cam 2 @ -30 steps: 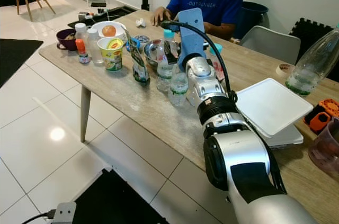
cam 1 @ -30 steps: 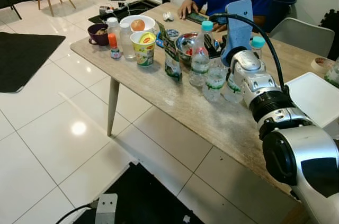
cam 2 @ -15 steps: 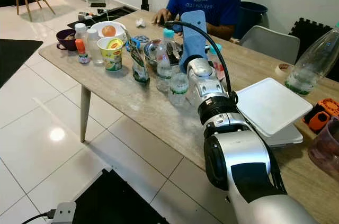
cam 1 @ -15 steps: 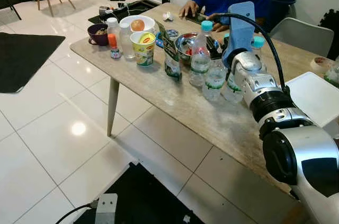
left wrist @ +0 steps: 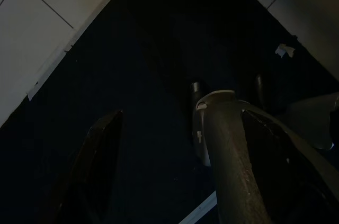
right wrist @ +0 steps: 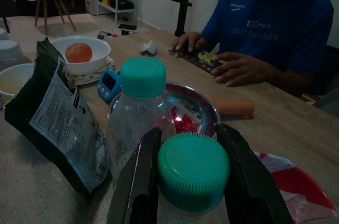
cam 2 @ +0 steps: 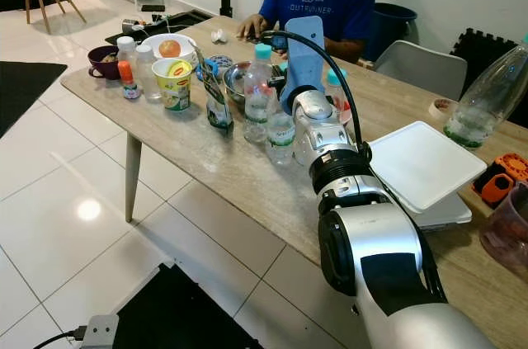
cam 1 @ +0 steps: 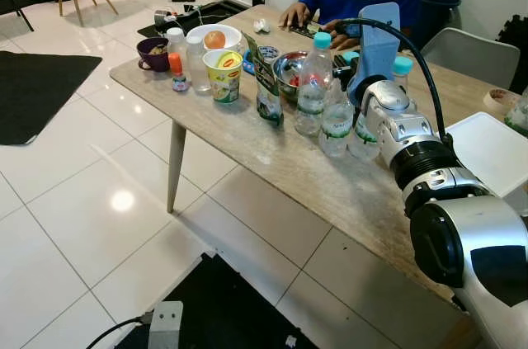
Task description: Restocking fridge
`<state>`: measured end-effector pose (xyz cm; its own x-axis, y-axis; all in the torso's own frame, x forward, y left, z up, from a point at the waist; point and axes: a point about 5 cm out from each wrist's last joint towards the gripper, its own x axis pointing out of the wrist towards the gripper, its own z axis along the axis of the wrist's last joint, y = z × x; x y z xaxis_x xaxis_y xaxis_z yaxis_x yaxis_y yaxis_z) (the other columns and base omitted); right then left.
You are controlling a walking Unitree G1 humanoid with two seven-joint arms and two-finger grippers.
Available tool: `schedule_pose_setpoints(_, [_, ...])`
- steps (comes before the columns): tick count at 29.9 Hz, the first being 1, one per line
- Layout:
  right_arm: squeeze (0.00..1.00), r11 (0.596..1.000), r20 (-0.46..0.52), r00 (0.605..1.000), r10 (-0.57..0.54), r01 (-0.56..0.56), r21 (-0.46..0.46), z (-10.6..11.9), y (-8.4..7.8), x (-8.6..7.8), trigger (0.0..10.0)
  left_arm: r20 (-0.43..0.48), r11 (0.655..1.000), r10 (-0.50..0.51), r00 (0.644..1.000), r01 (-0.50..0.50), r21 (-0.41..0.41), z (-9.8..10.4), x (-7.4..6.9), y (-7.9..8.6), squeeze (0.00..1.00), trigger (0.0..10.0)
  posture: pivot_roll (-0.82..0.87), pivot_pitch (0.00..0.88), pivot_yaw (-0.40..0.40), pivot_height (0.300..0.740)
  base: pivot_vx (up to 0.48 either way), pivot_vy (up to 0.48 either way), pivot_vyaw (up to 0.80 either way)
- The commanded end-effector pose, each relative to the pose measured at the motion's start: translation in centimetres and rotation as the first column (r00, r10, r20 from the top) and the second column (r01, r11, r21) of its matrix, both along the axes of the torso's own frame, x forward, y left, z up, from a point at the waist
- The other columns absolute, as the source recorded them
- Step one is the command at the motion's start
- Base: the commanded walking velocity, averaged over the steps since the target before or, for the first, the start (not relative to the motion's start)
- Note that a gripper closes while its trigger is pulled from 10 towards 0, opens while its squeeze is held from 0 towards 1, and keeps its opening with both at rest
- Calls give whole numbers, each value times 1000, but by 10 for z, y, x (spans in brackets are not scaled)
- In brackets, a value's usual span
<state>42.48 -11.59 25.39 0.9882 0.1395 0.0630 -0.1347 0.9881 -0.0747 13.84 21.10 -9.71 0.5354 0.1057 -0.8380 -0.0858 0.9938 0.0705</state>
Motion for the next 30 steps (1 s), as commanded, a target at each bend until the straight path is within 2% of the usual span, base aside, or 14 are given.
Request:
schedule_pose_setpoints(1, [0, 1000, -41, 999, -11, 11, 2, -6, -4, 1, 0, -1, 1000, 5, 1000, -5, 1, 0, -1, 2, 0, 10000, 16, 31, -73, 740, 0, 0, 0])
schedule_pose_setpoints(8, [0, 993, -31, 994, 107, -106, 54, 2, -1, 0, 0, -1, 1000, 11, 1000, -11, -8, 0, -1, 1, 0, 10000, 17, 31, -72, 740, 0, 0, 0])
schedule_pose_setpoints(10, [0, 979, -24, 981, 194, -193, 64, 6, 1, -1, 0, -2, 1000, 14, 1000, -14, -19, -1, -1, 0, 0, 10000, 14, 32, -73, 740, 0, 0, 0])
schedule_pose_setpoints(17, [0, 941, -26, 941, 338, -337, 35, 9, 8, -6, 0, -8, 999, 10, 1000, -10, -34, -1, -3, -3, 0, 10000, 9, 31, -72, 740, 0, 0, 0])
schedule_pose_setpoints(18, [0, 913, -26, 913, 408, -407, 34, 10, 12, -9, 0, -10, 999, 9, 1000, -10, -42, -2, -3, -4, 0, 10000, 9, 31, -72, 740, 0, 0, 0])
schedule_pose_setpoints(19, [0, 913, -26, 913, 408, -407, 34, 10, 12, -9, 0, -10, 999, 9, 1000, -10, -42, -2, -3, -4, 0, 10000, 9, 31, -72, 740, 0, 0, 0])
schedule_pose_setpoints(20, [0, 876, -24, 876, 481, -480, 44, 10, 18, -12, 0, -11, 999, 8, 1000, -8, -47, -2, -3, -5, 0, 10000, 2, 26, -70, 740, 0, 0, 0])
schedule_pose_setpoints(21, [0, 876, -24, 876, 481, -480, 44, 10, 18, -12, 0, -11, 999, 8, 1000, -8, -47, -2, -3, -5, 0, 10000, 2, 26, -70, 740, 0, 0, 0])
schedule_pose_setpoints(23, [0, 793, 0, 795, 606, -605, 78, 12, 27, -21, 0, -15, 999, 6, 1000, -7, -53, -2, -3, -6, 0, 10000, 2, 26, -70, 740, 0, 0, 0])
schedule_pose_setpoints(25, [0, 793, 0, 795, 606, -605, 78, 12, 27, -21, 0, -15, 999, 6, 1000, -7, -53, -2, -3, -6, 0, 10000, 2, 26, -70, 740, 0, 0, 0])
schedule_pose_setpoints(26, [0, 737, 21, 742, 671, -669, 100, 12, 33, -28, 0, -18, 999, 6, 1000, -7, -54, -2, -4, -5, 0, 10000, 2, 20, -70, 740, 0, 0, 0])
schedule_pose_setpoints(27, [0, 737, 21, 742, 671, -669, 100, 12, 33, -28, 0, -18, 999, 6, 1000, -7, -54, -2, -4, -5, 0, 10000, 2, 20, -70, 740, 0, 0, 0])
schedule_pose_setpoints(29, [0, 608, 76, 617, 783, -786, 108, 14, 46, -44, 0, -25, 998, 5, 1000, -6, -54, -3, -4, -5, 0, 10000, 2, 20, -70, 740, 0, 0, 0])
schedule_pose_setpoints(30, [0, 608, 76, 617, 783, -786, 108, 14, 46, -44, 0, -25, 998, 5, 1000, -6, -54, -3, -4, -5, 0, 10000, 2, 20, -70, 740, 0, 0, 0])
